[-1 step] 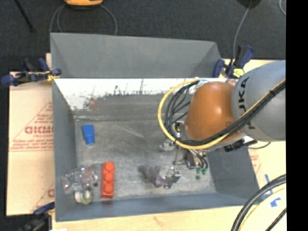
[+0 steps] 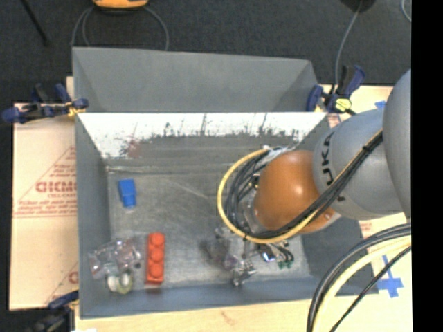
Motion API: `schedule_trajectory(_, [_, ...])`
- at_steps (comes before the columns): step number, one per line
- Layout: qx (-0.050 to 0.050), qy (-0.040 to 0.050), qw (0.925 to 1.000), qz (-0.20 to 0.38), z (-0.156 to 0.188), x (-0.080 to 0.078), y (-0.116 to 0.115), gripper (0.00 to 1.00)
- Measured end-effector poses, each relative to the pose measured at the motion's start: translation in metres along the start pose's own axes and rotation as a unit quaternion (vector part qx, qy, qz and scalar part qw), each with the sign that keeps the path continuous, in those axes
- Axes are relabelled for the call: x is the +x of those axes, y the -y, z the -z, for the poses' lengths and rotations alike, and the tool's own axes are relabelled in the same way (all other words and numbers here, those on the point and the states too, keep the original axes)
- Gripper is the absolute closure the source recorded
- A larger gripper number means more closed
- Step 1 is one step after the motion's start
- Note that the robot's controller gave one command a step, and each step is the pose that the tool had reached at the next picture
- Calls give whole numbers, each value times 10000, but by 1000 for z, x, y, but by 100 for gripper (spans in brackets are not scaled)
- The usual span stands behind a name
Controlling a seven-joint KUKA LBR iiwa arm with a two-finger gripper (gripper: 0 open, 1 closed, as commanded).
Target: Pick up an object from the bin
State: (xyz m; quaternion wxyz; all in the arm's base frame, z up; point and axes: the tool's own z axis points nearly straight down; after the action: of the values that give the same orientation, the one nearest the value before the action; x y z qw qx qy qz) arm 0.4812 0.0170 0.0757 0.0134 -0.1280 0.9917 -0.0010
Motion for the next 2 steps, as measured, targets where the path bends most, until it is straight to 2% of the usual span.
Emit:
schedule_trajectory(1, [-9,-43,10000,-4,0,2,-1,100])
schedule_trajectory(2, [-12,-83,9998,160,95,-2,-3,100])
